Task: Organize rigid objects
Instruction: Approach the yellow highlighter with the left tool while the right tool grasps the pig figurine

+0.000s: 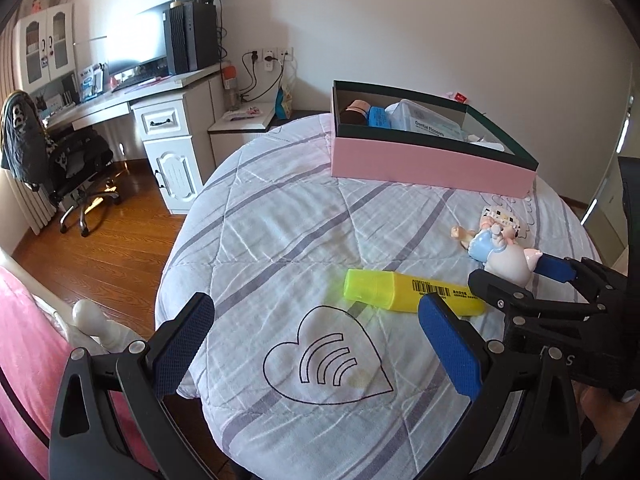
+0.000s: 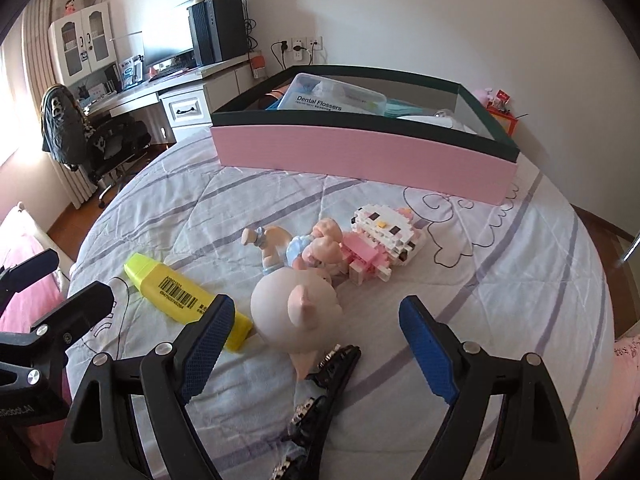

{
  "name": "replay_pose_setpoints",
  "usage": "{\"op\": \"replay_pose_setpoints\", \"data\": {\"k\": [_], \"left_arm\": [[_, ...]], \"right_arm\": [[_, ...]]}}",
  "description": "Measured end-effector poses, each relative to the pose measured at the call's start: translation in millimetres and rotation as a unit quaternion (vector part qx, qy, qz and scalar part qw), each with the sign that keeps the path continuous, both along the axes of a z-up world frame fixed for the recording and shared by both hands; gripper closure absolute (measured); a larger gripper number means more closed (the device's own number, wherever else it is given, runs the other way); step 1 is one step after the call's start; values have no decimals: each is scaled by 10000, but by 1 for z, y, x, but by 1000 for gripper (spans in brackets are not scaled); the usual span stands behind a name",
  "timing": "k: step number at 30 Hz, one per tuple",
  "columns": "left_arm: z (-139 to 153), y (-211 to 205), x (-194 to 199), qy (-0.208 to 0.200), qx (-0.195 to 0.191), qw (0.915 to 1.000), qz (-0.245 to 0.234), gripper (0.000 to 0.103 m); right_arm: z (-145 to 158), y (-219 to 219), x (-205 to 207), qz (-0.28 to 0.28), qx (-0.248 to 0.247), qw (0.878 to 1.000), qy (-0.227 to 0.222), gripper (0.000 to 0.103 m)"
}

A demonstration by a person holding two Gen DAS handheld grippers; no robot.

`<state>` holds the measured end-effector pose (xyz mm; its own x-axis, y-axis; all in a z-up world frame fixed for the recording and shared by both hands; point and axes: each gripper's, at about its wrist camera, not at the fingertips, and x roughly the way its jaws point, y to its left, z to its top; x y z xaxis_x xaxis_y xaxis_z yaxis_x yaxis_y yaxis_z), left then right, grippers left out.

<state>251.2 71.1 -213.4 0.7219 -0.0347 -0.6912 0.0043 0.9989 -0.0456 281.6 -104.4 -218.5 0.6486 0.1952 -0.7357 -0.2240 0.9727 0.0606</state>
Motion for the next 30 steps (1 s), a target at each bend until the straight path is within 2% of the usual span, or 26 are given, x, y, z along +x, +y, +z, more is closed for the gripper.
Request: {"op": "replay_pose_setpoints", "data": {"k": [1, 2, 4, 8, 13, 19, 28, 30], "left_arm": [[-1, 0, 1, 22, -20, 10000, -15, 0], [-2, 0, 3, 37, -42, 10000, -40, 0], [-3, -2, 5, 75, -75, 9999, -114, 0], [-7, -15, 8, 105, -32, 9994, -321, 0], [-10, -37, 9, 147, 48, 9984, -549, 0], [-11, -53, 11, 241, -97, 9985, -472, 0], [-12, -76, 29, 370, -85, 9991, -201, 0], [-19, -78, 36, 478, 127, 9988, -37, 0]], "right_arm": [[0, 0, 2, 44, 43, 10000, 7, 28], [0, 0, 4, 81, 50, 10000, 19, 44], [-1, 1, 7, 246, 117, 9996, 94, 60], [0, -3, 4, 405, 183, 9990, 53, 61], [17, -22, -10, 419, 289, 9984, -230, 61], [32, -49, -22, 285, 300, 9983, -421, 61], [12, -73, -24, 61, 445, 9986, -269, 61], [9, -74, -24, 73, 462, 9986, -240, 61]]}}
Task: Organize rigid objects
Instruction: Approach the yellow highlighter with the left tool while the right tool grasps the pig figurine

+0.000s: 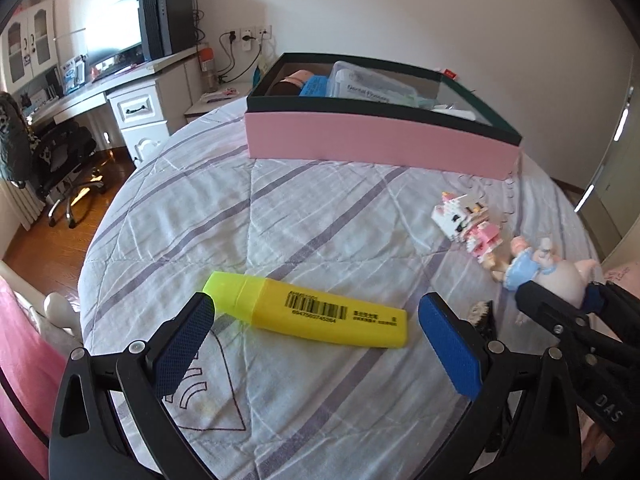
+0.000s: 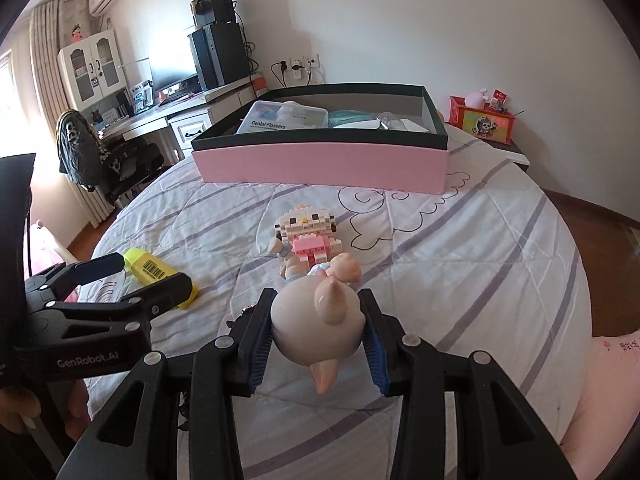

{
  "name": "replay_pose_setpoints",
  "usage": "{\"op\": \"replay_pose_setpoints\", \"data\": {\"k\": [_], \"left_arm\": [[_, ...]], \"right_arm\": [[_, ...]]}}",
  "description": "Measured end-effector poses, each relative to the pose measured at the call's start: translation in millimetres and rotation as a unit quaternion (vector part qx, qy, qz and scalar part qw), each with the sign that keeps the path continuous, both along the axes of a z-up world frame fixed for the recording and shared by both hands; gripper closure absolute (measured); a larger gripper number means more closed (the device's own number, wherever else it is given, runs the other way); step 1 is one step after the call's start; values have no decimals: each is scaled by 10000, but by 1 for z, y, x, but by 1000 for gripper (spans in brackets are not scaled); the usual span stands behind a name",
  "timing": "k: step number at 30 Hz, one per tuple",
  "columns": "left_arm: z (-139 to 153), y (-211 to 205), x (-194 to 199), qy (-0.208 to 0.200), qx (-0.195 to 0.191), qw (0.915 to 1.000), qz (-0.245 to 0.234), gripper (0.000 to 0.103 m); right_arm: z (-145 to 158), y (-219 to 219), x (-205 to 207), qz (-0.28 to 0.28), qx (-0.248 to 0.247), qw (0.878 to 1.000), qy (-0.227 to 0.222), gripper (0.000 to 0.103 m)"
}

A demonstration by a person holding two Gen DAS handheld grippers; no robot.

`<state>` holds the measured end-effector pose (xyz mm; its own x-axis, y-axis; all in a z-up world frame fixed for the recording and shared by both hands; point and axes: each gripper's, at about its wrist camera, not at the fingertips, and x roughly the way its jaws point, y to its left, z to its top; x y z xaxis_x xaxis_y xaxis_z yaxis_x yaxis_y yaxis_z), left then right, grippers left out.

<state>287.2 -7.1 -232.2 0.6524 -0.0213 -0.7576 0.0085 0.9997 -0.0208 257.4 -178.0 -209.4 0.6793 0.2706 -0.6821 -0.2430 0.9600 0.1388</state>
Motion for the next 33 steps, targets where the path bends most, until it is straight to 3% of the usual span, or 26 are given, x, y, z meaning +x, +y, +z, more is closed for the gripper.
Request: {"op": "replay_pose_setpoints", "data": {"k": [8, 13, 21, 22, 23, 26, 29, 33], "left_arm": [[-8, 33, -15, 209, 162, 9993, 260, 0], [-8, 58, -18, 223, -30, 9978, 623, 0], [-11, 53, 5, 251, 12, 9976, 640, 1], [-11, 52, 5, 167, -33, 9983, 562, 4], [-10, 51, 4, 80, -66, 9989, 458, 17], [-6, 42, 2, -77, 14, 10000, 23, 44], [-2, 34, -1, -177, -168, 9985, -482, 68], [2, 26, -7, -294, -320, 9953, -866, 78]], "right_arm": [[-10, -2, 1, 32, 83, 9999, 84, 61], [-13, -3, -3, -3, 80, 9999, 84, 61], [-19, -3, -3, -23, 56, 9999, 139, 60], [-20, -3, -3, -18, 54, 9999, 148, 61], [-20, -3, -3, -17, 58, 9999, 148, 60], [-20, -3, -3, -1, 75, 9999, 146, 61], [-20, -3, -3, -5, 71, 9999, 139, 61], [-20, -3, -4, -8, 68, 9999, 134, 61]]}}
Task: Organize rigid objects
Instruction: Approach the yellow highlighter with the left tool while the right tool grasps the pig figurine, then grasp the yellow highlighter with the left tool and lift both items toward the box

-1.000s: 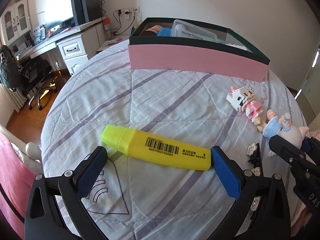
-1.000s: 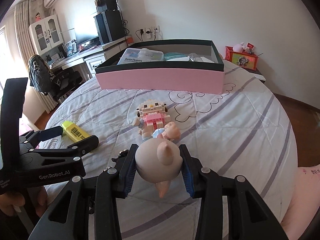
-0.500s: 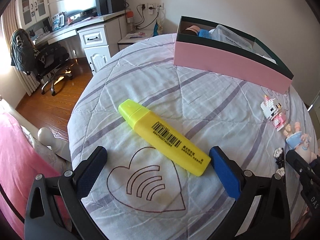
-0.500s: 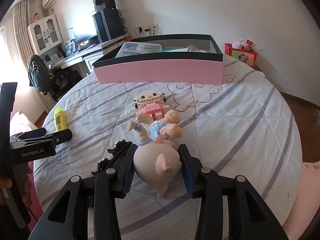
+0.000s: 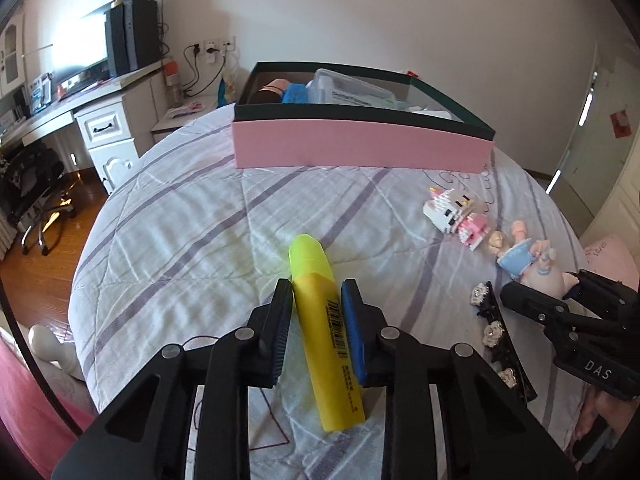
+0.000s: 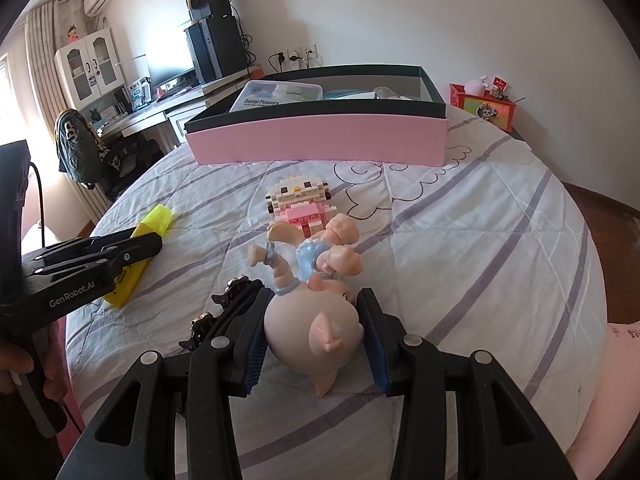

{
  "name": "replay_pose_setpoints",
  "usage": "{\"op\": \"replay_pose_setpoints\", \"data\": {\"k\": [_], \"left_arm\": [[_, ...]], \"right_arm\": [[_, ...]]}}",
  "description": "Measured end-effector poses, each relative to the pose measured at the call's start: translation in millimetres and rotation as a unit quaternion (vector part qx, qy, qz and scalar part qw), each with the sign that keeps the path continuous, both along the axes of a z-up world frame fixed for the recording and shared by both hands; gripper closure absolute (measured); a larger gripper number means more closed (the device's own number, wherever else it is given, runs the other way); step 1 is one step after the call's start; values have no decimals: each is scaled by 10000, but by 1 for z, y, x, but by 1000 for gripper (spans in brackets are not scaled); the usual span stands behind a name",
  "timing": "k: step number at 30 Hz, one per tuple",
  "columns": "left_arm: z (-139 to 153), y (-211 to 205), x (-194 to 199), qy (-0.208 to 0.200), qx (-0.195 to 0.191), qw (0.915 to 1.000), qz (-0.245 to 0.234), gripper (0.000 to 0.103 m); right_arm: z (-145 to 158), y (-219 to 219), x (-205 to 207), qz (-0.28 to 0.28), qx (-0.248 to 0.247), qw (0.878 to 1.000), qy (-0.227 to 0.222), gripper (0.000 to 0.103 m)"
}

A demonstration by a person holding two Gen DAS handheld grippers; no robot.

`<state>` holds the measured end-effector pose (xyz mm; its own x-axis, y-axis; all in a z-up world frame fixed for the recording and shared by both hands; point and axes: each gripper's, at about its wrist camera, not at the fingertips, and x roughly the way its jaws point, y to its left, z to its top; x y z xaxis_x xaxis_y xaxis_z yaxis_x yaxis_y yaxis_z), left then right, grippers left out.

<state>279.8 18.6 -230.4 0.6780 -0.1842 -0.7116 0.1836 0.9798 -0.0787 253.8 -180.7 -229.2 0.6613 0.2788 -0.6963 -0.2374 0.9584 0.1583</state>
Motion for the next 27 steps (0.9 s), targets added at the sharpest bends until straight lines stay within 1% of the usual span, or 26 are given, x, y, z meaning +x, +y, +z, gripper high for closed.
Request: {"op": "replay_pose_setpoints", "data": {"k": [4, 6, 8, 10, 12, 13, 14, 15, 18, 21, 27], "left_arm": [[-6, 2, 1, 121, 168, 9990, 397, 75], [-6, -2, -1, 95, 300, 9986, 427, 74], [-7, -7, -2, 60, 460, 9981, 413, 66], [-8, -9, -4, -4, 532, 9977, 430, 64], [-8, -8, -5, -45, 494, 9980, 393, 68], [-8, -7, -5, -45, 448, 9983, 357, 81], [-6, -6, -6, -56, 384, 9987, 344, 87], [-5, -5, -6, -61, 324, 9989, 321, 87], [-3, -11, -8, -129, 393, 9988, 247, 87], [2, -14, -9, -182, 358, 9990, 180, 87], [26, -26, -6, -424, 289, 9987, -5, 87]], "right_arm": [[0, -1, -1, -3, -2, 10000, -19, 61], [-1, -1, -2, -11, -4, 10000, -37, 61], [-1, -1, -2, -33, -29, 10000, -43, 61], [-1, 0, -1, -38, -43, 10000, -54, 61], [-1, -1, -1, -41, -35, 10000, -76, 61], [-2, 0, -1, -26, -45, 9999, -102, 61], [-2, 0, -2, -8, -59, 9999, -120, 61], [-1, 0, -2, -5, -71, 9999, -136, 61], [0, 0, -4, 10, -84, 9998, -193, 61], [3, -1, -5, -6, -58, 9997, -249, 61], [21, -4, -3, -58, -25, 9990, -441, 61]]}}
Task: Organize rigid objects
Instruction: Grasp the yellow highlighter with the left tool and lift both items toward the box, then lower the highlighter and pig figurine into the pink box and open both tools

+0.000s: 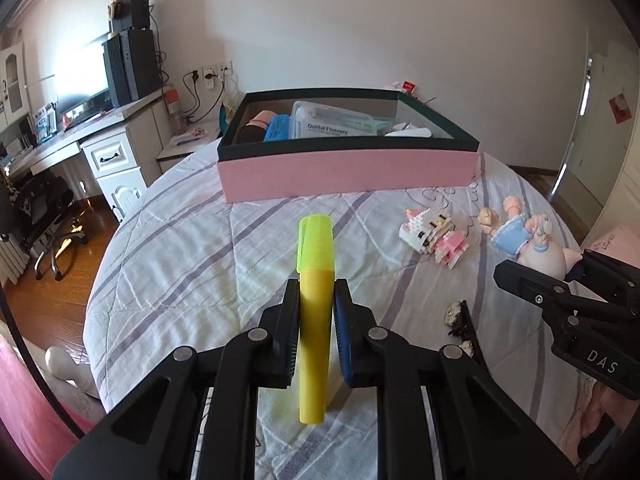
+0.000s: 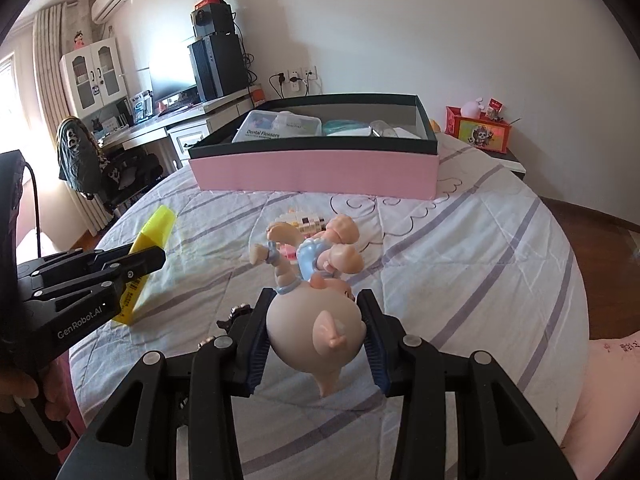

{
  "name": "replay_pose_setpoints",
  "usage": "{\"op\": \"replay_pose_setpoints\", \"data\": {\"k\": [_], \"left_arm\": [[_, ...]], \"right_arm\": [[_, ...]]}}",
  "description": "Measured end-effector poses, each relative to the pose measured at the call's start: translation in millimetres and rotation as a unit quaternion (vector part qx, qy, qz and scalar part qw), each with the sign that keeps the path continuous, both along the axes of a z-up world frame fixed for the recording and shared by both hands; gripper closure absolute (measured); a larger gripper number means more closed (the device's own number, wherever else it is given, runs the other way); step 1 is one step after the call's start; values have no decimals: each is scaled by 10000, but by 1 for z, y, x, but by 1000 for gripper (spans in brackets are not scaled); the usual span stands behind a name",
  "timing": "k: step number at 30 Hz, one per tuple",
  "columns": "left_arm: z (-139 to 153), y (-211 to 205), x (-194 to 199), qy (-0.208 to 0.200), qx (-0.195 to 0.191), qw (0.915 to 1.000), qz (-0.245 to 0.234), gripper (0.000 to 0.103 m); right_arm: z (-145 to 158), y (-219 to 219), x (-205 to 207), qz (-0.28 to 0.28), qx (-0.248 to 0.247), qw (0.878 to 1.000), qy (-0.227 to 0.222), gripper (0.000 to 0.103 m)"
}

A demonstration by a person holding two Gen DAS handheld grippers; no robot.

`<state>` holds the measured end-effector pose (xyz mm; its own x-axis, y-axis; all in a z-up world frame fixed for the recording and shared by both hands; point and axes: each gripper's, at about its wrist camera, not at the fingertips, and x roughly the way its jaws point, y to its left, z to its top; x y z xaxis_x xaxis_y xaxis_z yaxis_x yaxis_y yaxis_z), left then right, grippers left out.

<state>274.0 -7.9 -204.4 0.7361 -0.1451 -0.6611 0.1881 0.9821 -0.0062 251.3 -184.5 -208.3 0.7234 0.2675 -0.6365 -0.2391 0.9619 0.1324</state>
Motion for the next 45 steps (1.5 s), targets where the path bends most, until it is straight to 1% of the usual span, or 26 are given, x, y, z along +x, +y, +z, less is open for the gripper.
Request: {"op": "replay_pose_setpoints", "data": {"k": [4, 8, 10, 13, 14, 16, 20, 25, 28, 30, 34, 36, 37, 38, 39, 40, 41, 42, 44, 45], "left_arm": [[24, -14, 14, -231, 55, 9995, -188, 87], [52, -23, 40, -369, -134, 9981, -483, 87], [66, -29, 60, -452, -118, 9971, -595, 87], [81, -34, 95, -521, -39, 9965, -657, 87], [85, -34, 109, -498, -57, 9965, -674, 87], [89, -34, 141, -318, -141, 9965, -759, 87], [84, -36, 206, 109, -184, 9969, -761, 87], [58, -50, 269, 638, -37, 9951, -749, 87], [41, -60, 288, 799, 221, 9941, -695, 87], [35, -62, 293, 859, 237, 9936, -692, 87], [23, -67, 298, 969, 378, 9929, -586, 83], [22, -64, 298, 954, 387, 9935, -485, 76], [23, -61, 297, 957, 364, 9940, -386, 63], [25, -58, 295, 926, 320, 9948, -271, 45], [27, -54, 293, 864, 264, 9958, -162, 37], [32, -50, 288, 771, 205, 9968, -76, 25], [35, -46, 282, 680, 147, 9976, -50, 20], [41, -42, 275, 590, 79, 9982, -56, 18], [54, -35, 255, 374, -8, 9993, -51, 15], [62, -32, 243, 227, 8, 9997, -41, 14]], "right_arm": [[21, 0, 10, 6, 22, 9997, -241, 61], [47, 5, 28, 81, -80, 9988, -476, 60], [61, 7, 43, 130, -101, 9980, -611, 60], [77, 12, 73, 193, -272, 9967, -743, 60], [80, 13, 84, 222, -286, 9967, -729, 60], [85, 15, 110, 212, -373, 9966, -710, 60], [83, 14, 165, 127, -538, 9971, -525, 60], [63, 8, 230, -32, -805, 9967, -116, 60], [48, 7, 259, -86, -911, 9956, 201, 60], [42, 6, 269, -90, -939, 9951, 299, 61], [39, 11, 276, -66, -947, 9950, 311, 61], [40, 13, 277, -68, -962, 9948, 329, 61], [40, 14, 276, -74, -971, 9948, 299, 61], [40, 13, 275, -84, -951, 9951, 272, 61], [42, 11, 271, -109, -891, 9956, 254, 60], [45, 7, 267, -131, -804, 9964, 252, 58], [49, 3, 262, -177, -732, 9970, 176, 53], [53, 1, 257, -192, -672, 9975, 113, 49], [65, -4, 243, -248, -537, 9982, -56, 35], [72, -5, 235, -280, -501, 9983, -122, 34]]}}
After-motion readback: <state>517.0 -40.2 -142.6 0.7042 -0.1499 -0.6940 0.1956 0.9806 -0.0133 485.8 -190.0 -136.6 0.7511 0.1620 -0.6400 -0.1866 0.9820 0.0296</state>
